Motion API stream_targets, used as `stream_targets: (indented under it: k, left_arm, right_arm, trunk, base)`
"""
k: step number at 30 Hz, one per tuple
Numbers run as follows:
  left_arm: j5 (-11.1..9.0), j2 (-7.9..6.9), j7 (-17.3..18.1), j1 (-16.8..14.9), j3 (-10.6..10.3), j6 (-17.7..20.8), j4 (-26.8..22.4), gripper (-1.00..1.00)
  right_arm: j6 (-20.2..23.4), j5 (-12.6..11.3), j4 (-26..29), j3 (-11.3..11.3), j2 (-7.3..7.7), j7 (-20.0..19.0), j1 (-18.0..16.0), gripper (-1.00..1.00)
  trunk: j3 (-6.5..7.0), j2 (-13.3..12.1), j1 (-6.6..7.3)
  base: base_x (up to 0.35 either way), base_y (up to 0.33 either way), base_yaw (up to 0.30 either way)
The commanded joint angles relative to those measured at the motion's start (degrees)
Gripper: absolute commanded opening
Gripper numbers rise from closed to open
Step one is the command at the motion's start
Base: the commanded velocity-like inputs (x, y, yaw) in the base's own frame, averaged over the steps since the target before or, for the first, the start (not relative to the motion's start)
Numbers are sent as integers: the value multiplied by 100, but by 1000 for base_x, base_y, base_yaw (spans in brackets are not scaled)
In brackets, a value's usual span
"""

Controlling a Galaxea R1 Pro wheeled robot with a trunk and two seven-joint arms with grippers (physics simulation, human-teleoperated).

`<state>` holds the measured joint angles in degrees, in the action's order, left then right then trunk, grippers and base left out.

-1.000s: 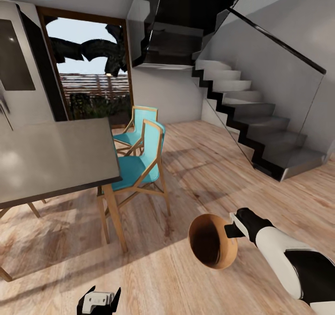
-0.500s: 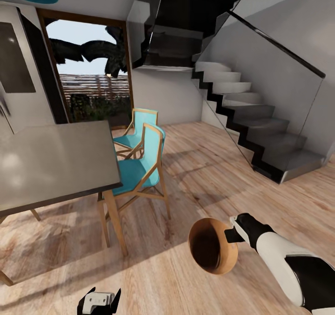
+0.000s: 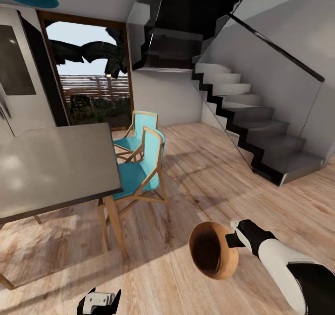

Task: Put the three can of soda from the living room inside the tash can in the kitchen.

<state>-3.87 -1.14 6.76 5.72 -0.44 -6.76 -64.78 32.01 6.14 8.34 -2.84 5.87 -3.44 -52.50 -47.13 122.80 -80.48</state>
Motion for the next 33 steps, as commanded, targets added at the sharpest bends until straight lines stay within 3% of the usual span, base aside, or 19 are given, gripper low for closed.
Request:
stream_targets:
  k: [1,8,24,33]
  left_arm:
    - [0,-2,0,0,0,3,1,100]
    - [0,-8,0,-1,-3,56,1,100]
    - [-5,-22,1,-12,0,228,17,100]
    - [-8,-27,1,-91,-2,259,225,100]
  right_arm:
    - [-20,-50,3,44,19,-51,3,-100]
    - [-238,-48,2,39,262,-514,56,-100]
    - [-1892,-54,9,68,564,-1085,754,-100]
    - [-2558,-89,18,342,705,-1354,1126,-100]
  trunk:
    - [19,-41,23]
    - [145,-322,177]
    - [432,-964,528]
    - [593,-1325,726]
  base:
    - [0,0,0]
    - [0,0,0]
    - [0,0,0]
    - [0,0,0]
